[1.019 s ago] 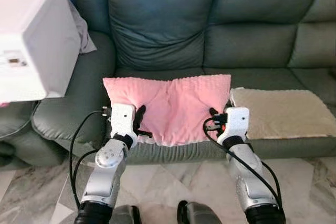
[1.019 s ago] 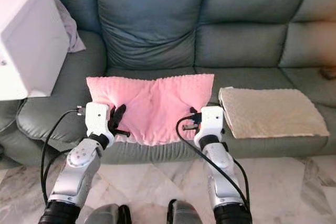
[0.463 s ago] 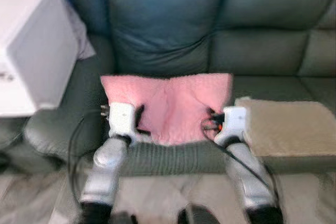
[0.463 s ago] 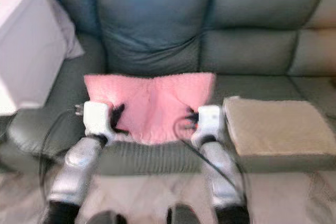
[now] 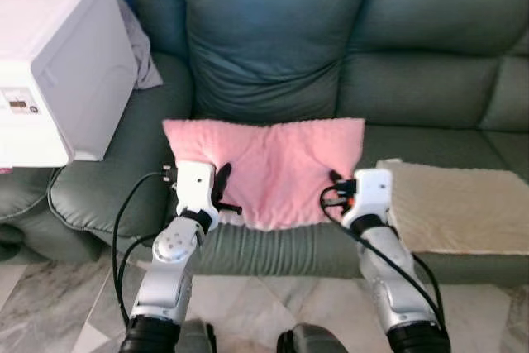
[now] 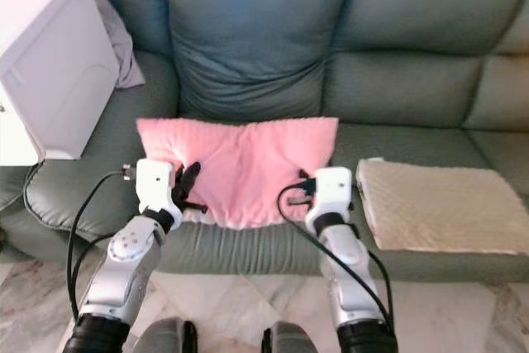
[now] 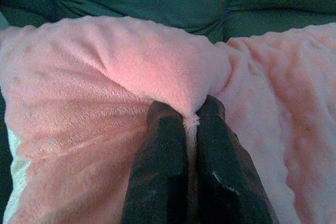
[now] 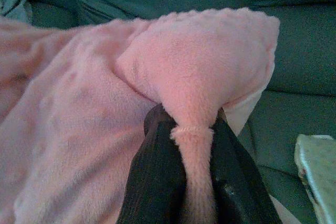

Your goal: Move the pillow to the sofa

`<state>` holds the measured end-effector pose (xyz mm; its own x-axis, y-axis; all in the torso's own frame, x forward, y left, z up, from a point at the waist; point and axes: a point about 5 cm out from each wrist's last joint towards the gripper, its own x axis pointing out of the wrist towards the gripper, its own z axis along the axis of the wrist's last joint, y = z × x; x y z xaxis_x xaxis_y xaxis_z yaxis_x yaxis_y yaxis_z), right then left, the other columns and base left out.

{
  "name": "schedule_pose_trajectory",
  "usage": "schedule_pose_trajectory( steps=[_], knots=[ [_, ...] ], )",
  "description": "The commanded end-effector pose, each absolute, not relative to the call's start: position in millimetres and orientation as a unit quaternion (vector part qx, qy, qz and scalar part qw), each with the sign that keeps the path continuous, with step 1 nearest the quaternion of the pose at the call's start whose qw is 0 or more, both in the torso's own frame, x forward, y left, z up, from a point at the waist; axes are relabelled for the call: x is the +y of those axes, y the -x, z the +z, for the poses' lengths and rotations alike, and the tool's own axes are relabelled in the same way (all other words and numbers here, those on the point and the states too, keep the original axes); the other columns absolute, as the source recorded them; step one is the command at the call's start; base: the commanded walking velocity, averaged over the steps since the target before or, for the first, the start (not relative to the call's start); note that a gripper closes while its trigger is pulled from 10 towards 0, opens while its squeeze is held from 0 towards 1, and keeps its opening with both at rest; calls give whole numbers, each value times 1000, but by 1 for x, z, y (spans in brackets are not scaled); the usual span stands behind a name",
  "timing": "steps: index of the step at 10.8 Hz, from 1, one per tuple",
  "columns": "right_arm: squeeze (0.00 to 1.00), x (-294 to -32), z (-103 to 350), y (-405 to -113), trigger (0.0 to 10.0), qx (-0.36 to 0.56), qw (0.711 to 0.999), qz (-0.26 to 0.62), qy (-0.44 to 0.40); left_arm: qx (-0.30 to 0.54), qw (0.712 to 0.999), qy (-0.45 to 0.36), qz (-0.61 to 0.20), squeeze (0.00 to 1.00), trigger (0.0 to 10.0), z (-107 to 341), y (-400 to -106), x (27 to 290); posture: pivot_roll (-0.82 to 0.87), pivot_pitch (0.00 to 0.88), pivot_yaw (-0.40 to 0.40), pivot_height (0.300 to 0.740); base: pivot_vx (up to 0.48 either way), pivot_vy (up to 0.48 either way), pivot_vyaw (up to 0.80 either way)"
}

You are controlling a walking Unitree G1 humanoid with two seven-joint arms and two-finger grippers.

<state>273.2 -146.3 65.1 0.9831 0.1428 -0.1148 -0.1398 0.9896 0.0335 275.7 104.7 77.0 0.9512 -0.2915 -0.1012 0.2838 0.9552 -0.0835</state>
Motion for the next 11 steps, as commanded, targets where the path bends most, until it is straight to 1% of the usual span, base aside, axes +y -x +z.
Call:
schedule_pose_trajectory(
  steps=[1,6,8,9,10,11],
  knots=[
    [0,-144,66,-273,10000,55,996,76,-11,49,986,34,-153,0,10000,80,-276,102,-36,110,-39,740,0,0,0],
    [0,-143,66,-272,10000,54,995,78,-13,50,987,31,-151,0,10000,80,-275,103,-34,114,-39,645,0,0,0],
    [0,-142,65,-272,10000,55,995,78,-13,52,987,29,-150,0,10000,79,-275,104,-33,114,-39,622,0,0,0],
    [0,-142,65,-272,10000,54,995,78,-14,51,987,28,-150,0,10000,79,-275,104,-32,114,-39,622,0,0,0],
    [0,-141,65,-273,10000,55,995,80,-13,28,989,22,-140,0,10000,85,-277,104,-30,112,-38,622,0,0,0],
    [0,-141,64,-273,10000,55,995,80,-13,24,989,31,-143,0,10000,86,-277,104,-29,113,-38,622,0,0,0]
  ],
)
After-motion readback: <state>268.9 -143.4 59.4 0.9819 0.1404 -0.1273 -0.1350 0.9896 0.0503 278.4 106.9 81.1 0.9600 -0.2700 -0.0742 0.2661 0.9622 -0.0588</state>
